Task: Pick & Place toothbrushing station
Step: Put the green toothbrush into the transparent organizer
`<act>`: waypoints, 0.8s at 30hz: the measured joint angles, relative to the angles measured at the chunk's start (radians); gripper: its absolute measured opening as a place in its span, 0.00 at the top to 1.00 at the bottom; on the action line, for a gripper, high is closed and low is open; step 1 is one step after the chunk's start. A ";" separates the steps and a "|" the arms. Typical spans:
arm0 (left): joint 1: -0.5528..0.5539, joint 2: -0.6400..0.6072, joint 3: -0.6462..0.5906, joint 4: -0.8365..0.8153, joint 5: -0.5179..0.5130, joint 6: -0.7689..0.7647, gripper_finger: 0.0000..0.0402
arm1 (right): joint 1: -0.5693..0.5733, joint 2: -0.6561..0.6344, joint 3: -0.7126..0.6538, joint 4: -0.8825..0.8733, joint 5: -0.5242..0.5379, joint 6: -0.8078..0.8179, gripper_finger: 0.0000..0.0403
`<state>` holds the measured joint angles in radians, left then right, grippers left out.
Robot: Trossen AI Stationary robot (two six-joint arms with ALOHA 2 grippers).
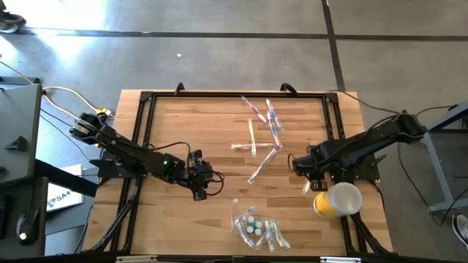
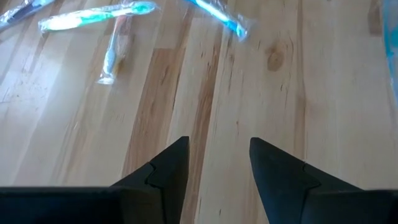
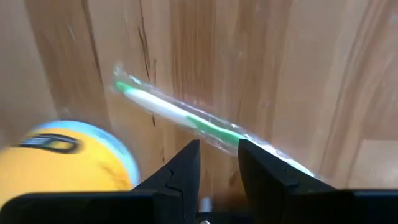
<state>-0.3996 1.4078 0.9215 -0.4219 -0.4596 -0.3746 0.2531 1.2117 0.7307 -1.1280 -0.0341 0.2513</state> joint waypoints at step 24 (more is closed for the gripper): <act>0.000 0.030 0.000 0.013 0.006 0.011 0.59 | 0.094 0.217 -0.003 0.026 0.008 0.013 0.75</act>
<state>-0.3996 1.4380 0.9218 -0.4092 -0.4534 -0.3638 0.3470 1.4289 0.7277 -1.1017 -0.0265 0.2646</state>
